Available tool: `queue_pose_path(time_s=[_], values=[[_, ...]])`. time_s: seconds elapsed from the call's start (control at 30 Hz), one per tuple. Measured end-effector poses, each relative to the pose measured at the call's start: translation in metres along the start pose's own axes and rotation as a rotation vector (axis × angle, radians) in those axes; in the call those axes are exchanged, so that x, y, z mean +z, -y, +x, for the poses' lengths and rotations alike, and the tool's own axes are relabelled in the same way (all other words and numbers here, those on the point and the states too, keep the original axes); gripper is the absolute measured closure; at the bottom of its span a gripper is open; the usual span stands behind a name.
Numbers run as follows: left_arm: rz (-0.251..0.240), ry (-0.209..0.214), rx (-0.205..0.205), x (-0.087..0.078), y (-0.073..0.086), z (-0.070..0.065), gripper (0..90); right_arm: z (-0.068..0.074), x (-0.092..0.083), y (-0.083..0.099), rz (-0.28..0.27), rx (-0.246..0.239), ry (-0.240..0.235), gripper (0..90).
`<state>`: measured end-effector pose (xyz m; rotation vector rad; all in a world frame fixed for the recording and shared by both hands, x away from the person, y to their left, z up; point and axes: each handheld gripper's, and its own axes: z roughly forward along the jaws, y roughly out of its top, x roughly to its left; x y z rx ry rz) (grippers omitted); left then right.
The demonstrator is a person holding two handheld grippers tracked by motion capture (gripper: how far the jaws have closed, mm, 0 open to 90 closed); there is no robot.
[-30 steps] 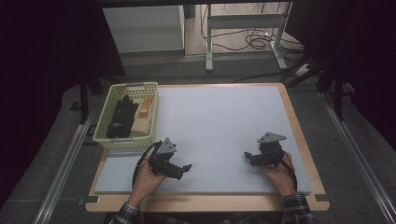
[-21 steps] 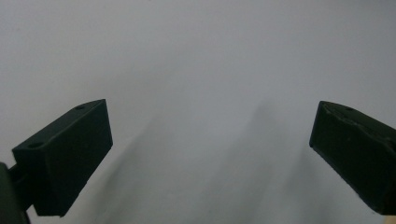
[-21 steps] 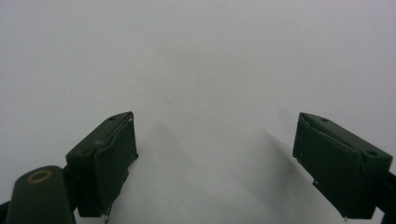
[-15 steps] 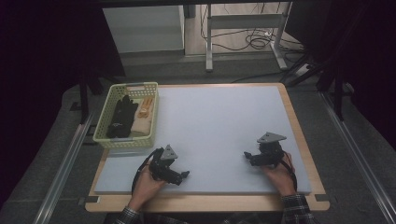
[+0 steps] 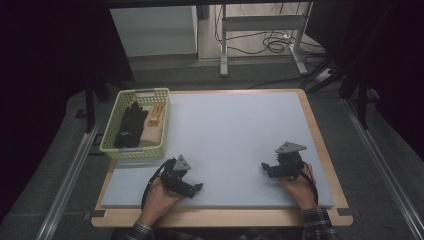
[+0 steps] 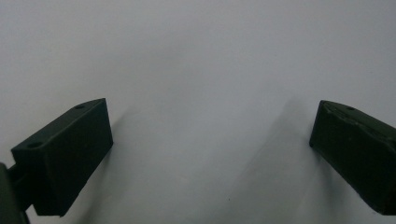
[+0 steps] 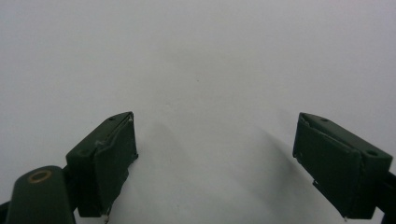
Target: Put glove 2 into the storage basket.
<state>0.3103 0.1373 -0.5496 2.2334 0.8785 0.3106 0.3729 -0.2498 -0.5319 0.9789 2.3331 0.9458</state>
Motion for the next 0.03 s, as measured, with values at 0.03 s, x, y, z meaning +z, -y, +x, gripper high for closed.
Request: queue_pose_path(time_s=[0.03], values=[[0.000, 0.000, 0.000, 0.0000, 0.0000, 0.0000, 0.0, 0.0000, 0.0001, 0.0000, -0.001, 0.003, 0.000, 13.0]])
